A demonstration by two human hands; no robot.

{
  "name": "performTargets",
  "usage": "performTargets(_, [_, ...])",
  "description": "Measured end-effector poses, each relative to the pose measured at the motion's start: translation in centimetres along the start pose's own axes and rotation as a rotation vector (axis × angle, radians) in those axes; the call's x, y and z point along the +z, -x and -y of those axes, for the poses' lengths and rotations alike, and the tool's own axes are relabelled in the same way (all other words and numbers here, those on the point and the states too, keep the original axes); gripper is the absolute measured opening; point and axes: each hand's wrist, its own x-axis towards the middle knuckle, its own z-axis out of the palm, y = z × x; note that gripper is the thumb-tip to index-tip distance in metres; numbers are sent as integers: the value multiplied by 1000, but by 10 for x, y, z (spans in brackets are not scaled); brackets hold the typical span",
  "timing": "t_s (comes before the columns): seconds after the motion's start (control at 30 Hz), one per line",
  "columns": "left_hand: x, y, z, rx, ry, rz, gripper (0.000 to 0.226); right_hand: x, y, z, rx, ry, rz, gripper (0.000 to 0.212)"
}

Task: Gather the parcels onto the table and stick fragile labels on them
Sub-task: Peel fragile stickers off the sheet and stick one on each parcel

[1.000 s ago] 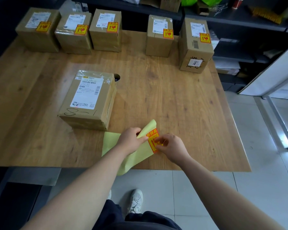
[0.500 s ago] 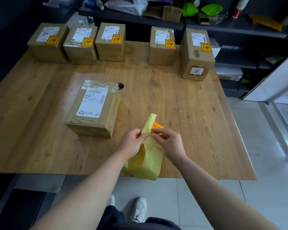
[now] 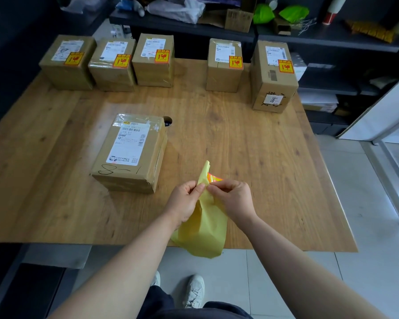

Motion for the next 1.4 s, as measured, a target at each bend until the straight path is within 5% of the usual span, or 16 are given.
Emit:
performTargets(0.3, [2,-3,-2,42,-194,-47,27,-9,-1,2,19,76,6,16])
performTargets(0.57, [-4,-20,-6,72,-612,-227,32,-37,-4,0,162,43,-117,19])
performTargets(0.87, [5,-36,-2,44,-1001,-235,26,-85,-2,3,215,5,-276,21])
performTargets(0.97, [14,-38,-1,9,-1015,-190,23,-96,-1,8,199,-42,-321,19])
performTargets(1.03, [20,-38,-4,-8,-1012,-171,41,-100,-1,11,191,-69,-350,19])
performTargets(1.2, [48,-21,-30,397,-865,-47,56,-92,1,21,197,-92,-327,16])
performTargets(1.4, [55,-7,-49,344,-520,-59,21,-58,0,39,160,-113,-242,17])
